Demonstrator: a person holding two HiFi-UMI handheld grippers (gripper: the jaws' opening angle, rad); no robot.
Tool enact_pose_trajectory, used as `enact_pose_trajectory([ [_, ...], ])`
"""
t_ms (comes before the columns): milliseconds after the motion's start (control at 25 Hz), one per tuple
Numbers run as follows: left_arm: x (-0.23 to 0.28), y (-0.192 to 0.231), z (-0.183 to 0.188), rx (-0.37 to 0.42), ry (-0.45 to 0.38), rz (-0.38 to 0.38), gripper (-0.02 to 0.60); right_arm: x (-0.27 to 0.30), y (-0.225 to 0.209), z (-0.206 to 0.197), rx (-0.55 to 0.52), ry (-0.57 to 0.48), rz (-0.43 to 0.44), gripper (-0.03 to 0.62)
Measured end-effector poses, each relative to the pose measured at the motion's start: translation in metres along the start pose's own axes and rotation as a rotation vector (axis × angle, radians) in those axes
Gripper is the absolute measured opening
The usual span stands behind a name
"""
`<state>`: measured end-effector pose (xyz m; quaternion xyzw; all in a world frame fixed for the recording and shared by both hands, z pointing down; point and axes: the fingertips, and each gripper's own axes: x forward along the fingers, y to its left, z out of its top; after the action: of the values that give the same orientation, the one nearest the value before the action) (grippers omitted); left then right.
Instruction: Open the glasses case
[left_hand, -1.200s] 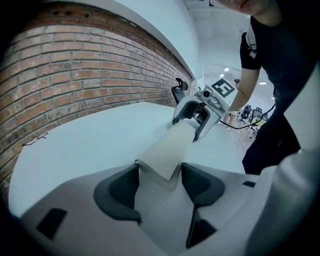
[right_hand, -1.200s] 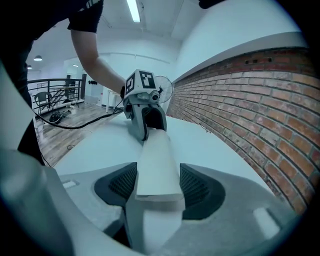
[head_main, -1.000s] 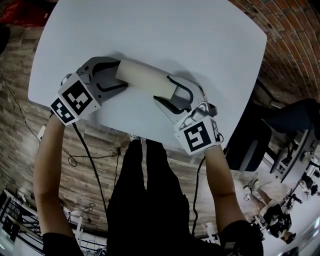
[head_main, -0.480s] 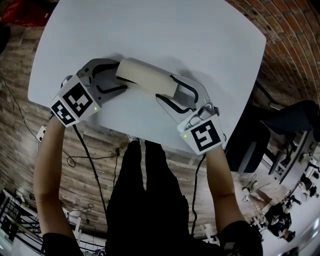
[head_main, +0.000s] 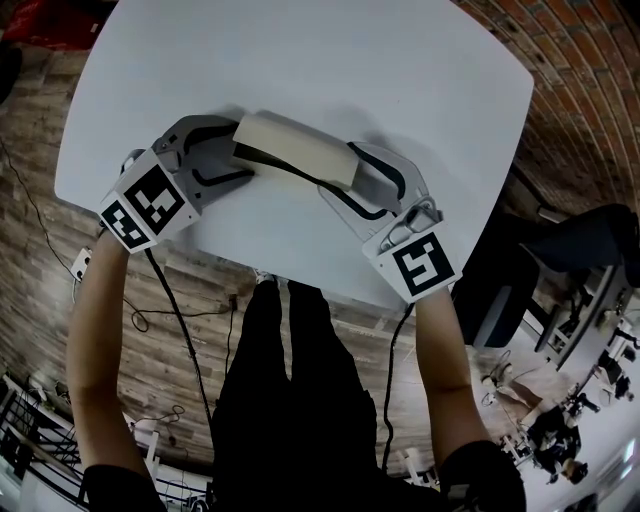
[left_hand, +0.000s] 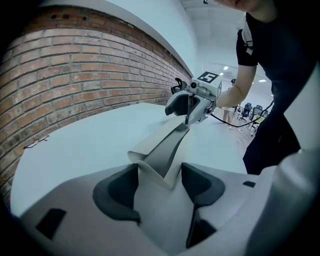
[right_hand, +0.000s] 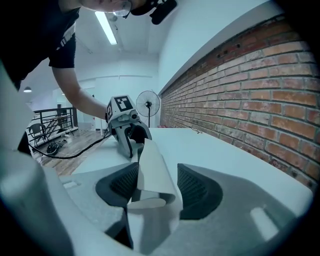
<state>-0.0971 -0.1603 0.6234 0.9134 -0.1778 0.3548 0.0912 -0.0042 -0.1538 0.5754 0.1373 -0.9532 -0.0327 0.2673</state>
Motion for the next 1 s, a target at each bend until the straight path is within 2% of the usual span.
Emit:
enact_pose_trajectory([
  [120, 0.001, 0.0, 0.0, 0.002, 0.0, 0.001, 0.264, 0.0, -0.008, 0.0, 0.012, -0.023, -0.015, 0.242],
  [360, 0.0, 0.0, 0.0, 0.005, -0.004, 0.006, 0.265, 0.003, -0.022, 0.006, 0.108, -0.122, -0.058, 0.241],
  [680, -0.001, 0.0, -0.001, 0.01, -0.007, 0.012, 0.265, 0.004, -0.046, 0.003, 0.15, -0.136, -0.164, 0.097],
  [840, 0.001, 0.0, 0.0, 0.012, -0.01, 0.017, 0.264, 0.007, -0.054, -0.003, 0.157, -0.115, -0.199, 0.065],
  [1000, 0.001, 0.0, -0.001, 0.018, -0.012, 0.023, 0.264, 0.008, -0.056, -0.006, 0.182, -0.11, -0.214, 0.061],
])
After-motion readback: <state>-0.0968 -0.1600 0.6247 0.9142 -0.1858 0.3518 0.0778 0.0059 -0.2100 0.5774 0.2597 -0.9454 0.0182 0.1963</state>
